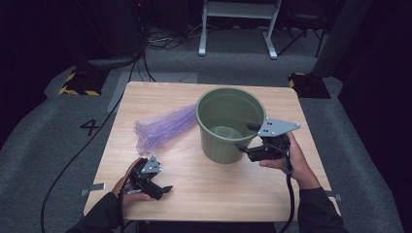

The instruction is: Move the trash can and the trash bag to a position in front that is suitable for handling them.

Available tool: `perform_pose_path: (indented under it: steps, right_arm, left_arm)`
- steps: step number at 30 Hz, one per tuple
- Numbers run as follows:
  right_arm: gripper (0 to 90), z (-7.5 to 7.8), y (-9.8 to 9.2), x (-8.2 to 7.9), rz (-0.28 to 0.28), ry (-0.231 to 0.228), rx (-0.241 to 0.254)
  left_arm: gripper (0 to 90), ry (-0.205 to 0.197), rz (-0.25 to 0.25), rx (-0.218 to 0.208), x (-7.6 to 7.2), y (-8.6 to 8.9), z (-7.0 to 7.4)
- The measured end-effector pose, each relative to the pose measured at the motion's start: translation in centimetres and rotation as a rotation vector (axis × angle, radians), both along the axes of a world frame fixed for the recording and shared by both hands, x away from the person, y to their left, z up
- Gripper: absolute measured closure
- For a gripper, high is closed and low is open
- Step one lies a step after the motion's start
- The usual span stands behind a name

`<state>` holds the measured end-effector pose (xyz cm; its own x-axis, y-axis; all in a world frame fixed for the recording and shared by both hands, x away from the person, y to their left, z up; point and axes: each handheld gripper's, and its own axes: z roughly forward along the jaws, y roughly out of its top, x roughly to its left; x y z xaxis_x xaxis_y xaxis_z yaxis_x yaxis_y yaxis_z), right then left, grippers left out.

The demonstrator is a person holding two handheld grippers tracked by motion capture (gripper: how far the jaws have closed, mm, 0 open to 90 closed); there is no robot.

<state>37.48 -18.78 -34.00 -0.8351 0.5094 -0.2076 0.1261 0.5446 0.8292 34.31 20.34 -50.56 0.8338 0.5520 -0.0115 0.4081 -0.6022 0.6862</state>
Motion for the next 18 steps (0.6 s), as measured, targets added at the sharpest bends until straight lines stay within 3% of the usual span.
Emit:
perform_pose_path:
  steps: [4,11,18]
  right_arm:
    - [31.3,-0.2,0.5,0.2,0.013,-0.001,-0.013]
    - [47.3,-0.6,1.7,0.5,0.053,0.009,-0.034]
    - [50.5,-1.1,2.1,1.2,0.065,0.027,-0.051]
  left_arm:
    - [0.2,0.000,0.000,-0.001,0.0,0.0,0.0]
    - [0.2,0.000,0.000,-0.001,0.0,0.0,0.0]
    - [0.2,0.000,0.000,0.000,0.0,0.0,0.0]
